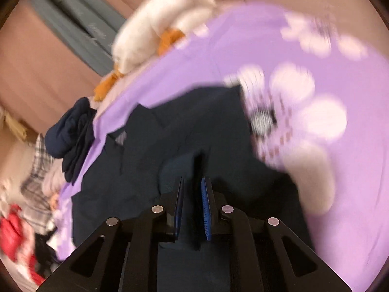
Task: Fold large clothes
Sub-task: 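Grasp the jacket side edge with the right tool and fold it inward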
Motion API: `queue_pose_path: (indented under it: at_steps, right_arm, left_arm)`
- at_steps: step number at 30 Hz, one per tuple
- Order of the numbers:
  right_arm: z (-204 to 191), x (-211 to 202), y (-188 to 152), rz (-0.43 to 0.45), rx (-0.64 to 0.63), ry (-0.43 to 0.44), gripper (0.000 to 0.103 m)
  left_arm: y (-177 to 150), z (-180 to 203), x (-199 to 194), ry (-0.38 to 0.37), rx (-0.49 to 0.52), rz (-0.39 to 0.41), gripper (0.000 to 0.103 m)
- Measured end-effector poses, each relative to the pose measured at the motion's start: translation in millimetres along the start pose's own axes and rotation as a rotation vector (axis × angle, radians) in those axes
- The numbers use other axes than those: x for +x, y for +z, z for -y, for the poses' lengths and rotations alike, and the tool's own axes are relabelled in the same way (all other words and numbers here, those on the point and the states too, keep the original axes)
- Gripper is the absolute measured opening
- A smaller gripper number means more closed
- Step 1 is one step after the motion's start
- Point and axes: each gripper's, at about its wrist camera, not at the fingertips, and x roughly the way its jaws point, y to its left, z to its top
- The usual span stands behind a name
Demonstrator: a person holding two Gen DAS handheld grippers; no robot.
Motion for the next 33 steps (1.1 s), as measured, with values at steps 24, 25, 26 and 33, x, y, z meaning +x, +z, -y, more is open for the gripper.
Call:
queue_pose_path:
  at_steps: [24, 25, 26, 33]
  right_arm:
    - [63, 54, -9, -0.214, 0.161, 0.210, 0.061]
    - [58, 63, -11, -0.222, 0.147, 0.197, 0.061]
    - [53, 66, -13, -0.222, 0.131, 0.186, 0.060]
    - [28, 27, 8, -0.046, -0.010, 0.212, 0.007]
  left_arm:
    - [-10, 21, -33, 0.255, 0.357, -0.021, 0.065]
    - [-12, 23, -30, 0.255, 0.362, -0.024, 0.065]
    - [-13, 23, -26, 0.260, 0.366, -0.027, 0.065]
    - [-10, 35, 1, 0.271, 0.371, -0.031, 0.065]
